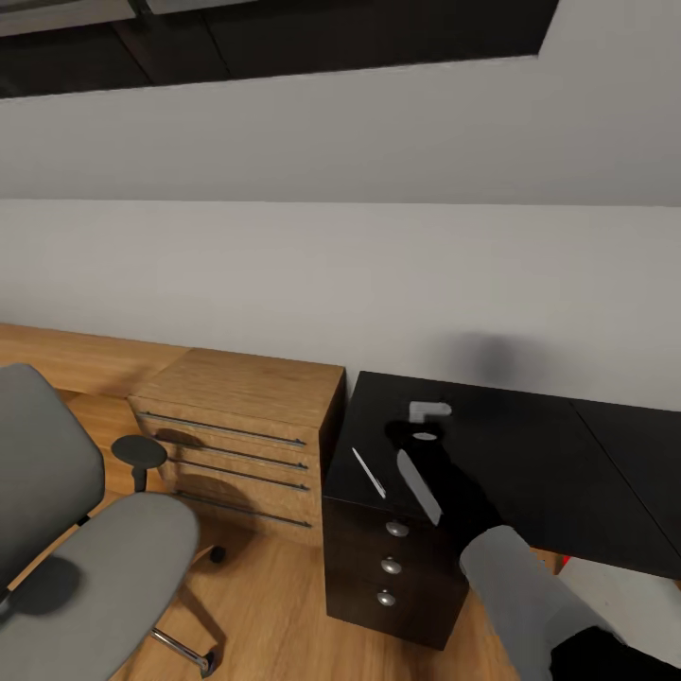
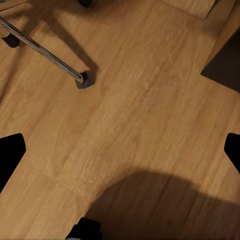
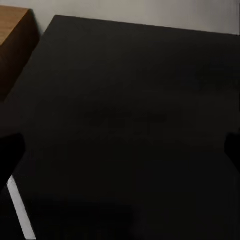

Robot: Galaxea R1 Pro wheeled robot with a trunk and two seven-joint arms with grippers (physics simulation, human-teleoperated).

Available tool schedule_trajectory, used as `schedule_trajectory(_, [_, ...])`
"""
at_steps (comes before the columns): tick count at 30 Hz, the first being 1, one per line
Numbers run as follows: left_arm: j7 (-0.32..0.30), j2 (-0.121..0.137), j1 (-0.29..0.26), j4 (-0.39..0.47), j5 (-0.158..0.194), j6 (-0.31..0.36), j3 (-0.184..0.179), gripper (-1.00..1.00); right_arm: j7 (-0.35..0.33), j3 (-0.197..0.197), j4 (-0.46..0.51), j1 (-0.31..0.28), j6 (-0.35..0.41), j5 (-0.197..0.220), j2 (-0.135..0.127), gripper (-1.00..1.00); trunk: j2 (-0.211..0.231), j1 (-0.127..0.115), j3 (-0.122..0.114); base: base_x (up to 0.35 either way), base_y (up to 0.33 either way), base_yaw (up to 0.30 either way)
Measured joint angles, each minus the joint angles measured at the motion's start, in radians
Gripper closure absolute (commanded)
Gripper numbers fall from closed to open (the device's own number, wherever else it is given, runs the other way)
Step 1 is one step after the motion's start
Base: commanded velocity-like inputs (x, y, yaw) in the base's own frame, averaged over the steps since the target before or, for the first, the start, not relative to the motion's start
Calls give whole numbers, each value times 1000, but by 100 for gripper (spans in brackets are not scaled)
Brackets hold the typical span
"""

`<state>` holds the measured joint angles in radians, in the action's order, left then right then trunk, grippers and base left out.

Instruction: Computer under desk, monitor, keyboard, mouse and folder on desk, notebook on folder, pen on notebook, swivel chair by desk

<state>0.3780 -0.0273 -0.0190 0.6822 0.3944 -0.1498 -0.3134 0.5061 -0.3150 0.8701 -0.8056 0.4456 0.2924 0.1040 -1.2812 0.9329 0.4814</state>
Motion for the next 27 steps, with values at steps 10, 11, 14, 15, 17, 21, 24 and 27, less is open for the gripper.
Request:
schedule_trajectory(10, [1,-1,0,0,-1,-4,-1,-100,-403,-2,-581,-126,-263,0,-3,-100,0,0,0,0,0,0])
schedule_trajectory(11, [1,-1,0,0,-1,-4,-1,-100,-403,-1,-586,-126,-267,3,11,-100,0,0,0,0,0,0])
schedule_trajectory(14, [1,-1,0,1,-1,-5,-1,-100,-397,-1,-588,-125,-268,2,25,-100,0,0,0,0,0,13])
schedule_trajectory(15, [1,0,0,1,-1,-5,0,-100,-393,0,-589,-125,-269,1,30,-100,0,0,0,0,0,117])
schedule_trajectory(17, [1,0,0,1,-1,-5,0,-100,-390,0,-590,-124,-270,0,33,-100,0,0,0,0,0,161])
schedule_trajectory(21, [1,0,0,1,0,-5,1,-100,-388,0,-590,-124,-273,-2,36,-100,0,0,0,0,0,237])
schedule_trajectory(24, [2,0,0,1,-2,-5,1,-100,-388,0,-590,-124,-273,-3,36,-100,0,0,0,0,0,260])
schedule_trajectory(27, [2,1,0,4,-4,-7,1,-100,-386,-1,-591,-124,-272,-4,37,-100,0,0,1,0,0,192])
